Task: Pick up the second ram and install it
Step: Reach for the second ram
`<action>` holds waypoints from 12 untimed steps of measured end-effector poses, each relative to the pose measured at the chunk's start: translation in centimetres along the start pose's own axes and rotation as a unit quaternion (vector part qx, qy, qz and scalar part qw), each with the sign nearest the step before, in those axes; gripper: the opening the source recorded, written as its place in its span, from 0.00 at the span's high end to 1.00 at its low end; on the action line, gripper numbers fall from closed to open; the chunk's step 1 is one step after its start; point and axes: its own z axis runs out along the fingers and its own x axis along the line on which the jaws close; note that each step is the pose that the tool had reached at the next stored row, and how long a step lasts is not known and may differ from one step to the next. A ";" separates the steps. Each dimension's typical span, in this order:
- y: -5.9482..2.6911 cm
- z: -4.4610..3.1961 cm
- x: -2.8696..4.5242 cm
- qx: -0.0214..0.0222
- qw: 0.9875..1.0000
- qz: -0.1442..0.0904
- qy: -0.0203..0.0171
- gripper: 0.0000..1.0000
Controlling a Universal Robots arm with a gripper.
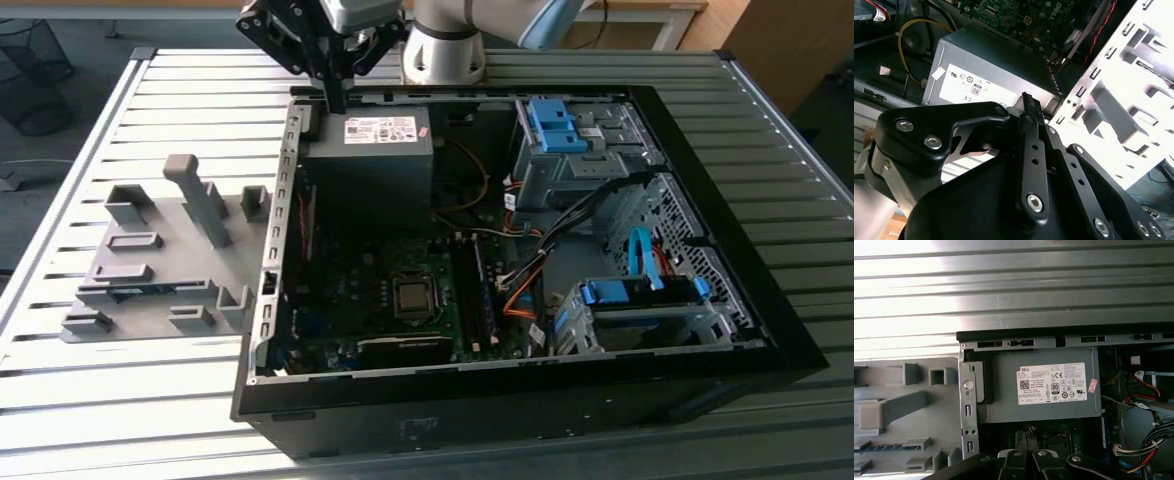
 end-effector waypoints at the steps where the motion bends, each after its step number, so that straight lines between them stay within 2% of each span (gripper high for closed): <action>1: 0.00 0.01 0.05 0.000 1.000 0.000 0.000 0.89; 12: -0.05 0.12 0.63 0.000 1.000 0.000 0.002 0.89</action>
